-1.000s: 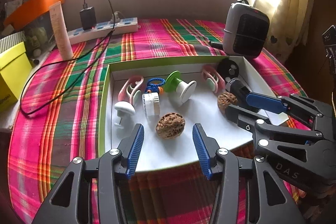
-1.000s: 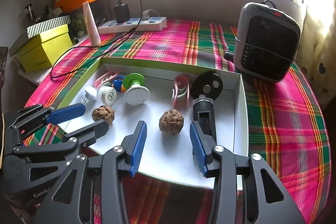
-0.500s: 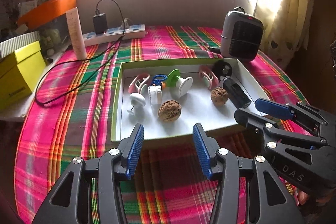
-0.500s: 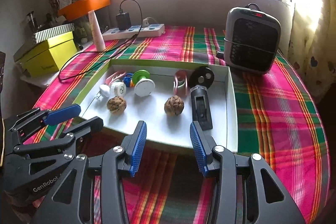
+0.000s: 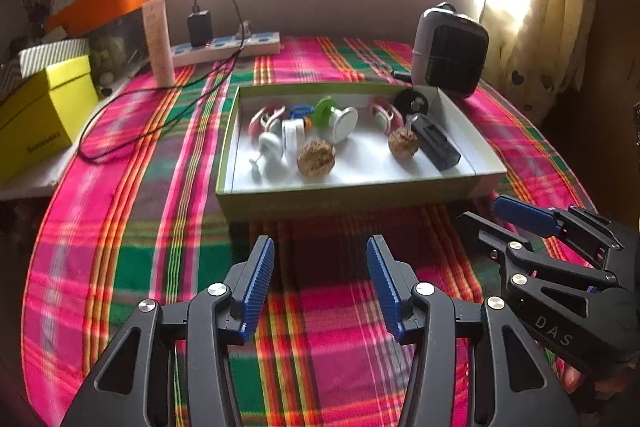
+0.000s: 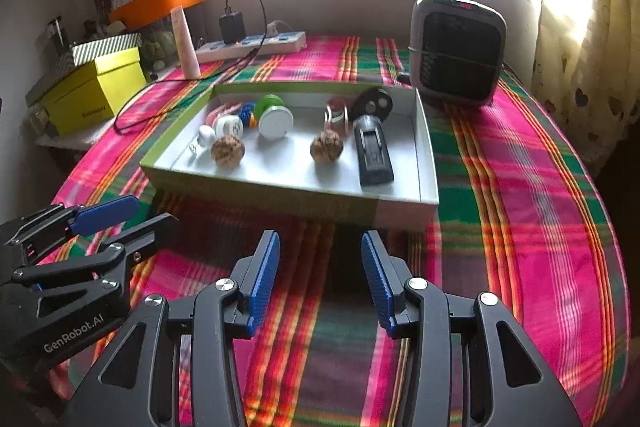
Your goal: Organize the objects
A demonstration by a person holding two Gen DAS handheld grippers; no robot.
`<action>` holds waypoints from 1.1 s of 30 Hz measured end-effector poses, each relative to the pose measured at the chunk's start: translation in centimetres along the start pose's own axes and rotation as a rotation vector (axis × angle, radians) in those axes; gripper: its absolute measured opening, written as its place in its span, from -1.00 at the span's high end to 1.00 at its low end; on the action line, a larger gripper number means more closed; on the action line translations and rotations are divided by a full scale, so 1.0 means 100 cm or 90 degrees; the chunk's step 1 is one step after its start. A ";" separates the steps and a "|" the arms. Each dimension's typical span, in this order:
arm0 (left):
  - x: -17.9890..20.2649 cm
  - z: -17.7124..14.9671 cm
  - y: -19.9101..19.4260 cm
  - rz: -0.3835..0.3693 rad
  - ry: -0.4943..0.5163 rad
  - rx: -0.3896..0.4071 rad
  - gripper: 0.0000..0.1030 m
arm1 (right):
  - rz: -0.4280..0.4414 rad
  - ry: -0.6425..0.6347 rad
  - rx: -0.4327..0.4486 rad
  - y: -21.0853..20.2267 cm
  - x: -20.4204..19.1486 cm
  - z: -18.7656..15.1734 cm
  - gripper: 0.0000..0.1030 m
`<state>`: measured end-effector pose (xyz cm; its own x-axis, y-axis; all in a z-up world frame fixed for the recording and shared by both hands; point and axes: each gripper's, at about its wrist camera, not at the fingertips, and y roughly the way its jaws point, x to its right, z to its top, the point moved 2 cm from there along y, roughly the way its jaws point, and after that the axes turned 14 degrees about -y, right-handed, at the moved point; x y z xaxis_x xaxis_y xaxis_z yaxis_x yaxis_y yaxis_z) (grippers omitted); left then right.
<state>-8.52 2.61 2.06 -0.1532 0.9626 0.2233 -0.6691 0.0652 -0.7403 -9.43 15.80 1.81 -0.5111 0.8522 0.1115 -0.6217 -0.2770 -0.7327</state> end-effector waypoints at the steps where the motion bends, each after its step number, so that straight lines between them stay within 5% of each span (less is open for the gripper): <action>1: -0.001 -0.005 -0.001 0.001 -0.001 -0.004 0.08 | -0.003 0.000 -0.003 -0.001 -0.001 -0.003 0.14; 17: -0.011 -0.038 0.000 0.020 -0.009 -0.036 0.08 | -0.038 0.012 -0.049 -0.003 0.001 -0.037 0.11; 33: -0.008 -0.043 0.000 0.032 -0.010 -0.016 0.02 | -0.049 0.009 -0.055 -0.006 -0.001 -0.043 0.09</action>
<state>-5.30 2.93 -0.87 -0.1986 0.9605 0.1951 -0.6417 0.0230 -0.7666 -6.53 17.80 -0.65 -0.4551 0.8759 0.1603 -0.6048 -0.1720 -0.7776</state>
